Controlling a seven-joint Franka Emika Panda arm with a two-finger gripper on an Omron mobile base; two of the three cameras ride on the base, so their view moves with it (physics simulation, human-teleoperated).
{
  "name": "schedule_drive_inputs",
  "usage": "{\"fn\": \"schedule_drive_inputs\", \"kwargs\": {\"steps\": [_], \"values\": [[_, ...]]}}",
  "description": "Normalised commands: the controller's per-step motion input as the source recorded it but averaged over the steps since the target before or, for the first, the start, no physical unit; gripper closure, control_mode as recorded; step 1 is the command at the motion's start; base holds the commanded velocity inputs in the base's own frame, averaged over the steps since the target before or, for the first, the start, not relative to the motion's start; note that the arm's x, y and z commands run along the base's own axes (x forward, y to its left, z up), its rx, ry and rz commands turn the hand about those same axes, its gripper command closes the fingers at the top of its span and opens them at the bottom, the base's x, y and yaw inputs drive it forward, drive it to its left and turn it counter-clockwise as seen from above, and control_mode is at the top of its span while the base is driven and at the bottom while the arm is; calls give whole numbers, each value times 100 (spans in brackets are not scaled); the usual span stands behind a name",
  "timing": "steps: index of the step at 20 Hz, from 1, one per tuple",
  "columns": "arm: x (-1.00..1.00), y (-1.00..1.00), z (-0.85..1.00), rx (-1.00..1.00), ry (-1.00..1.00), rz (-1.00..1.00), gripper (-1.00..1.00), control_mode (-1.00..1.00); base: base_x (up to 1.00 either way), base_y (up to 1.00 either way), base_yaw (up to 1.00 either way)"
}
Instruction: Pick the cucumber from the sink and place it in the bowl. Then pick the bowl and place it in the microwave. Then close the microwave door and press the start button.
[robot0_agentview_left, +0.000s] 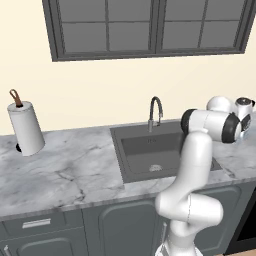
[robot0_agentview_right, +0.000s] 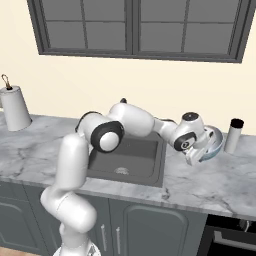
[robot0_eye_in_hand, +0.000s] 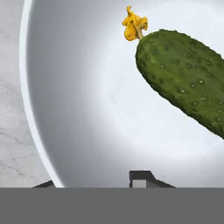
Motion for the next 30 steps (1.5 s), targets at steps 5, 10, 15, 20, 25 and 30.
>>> {"fn": "schedule_drive_inputs", "kwargs": {"steps": [5, 10, 15, 20, 25, 30], "values": [[-6, 2, 82, 0, 0, 0, 100, -100, 0, 0, 0], [-34, 3, 98, 0, 0, -2, 100, -100, 0, 0, 0], [-72, 23, 79, 4, 1, -9, 100, -100, 0, 0, 0], [-92, 64, 81, 9, 0, -17, 100, -100, 0, 0, 0], [-81, 96, 87, 7, 0, -24, 100, -100, 0, 0, 0], [-54, 91, 54, 0, -8, -27, 100, -100, 0, 0, 0]]}}
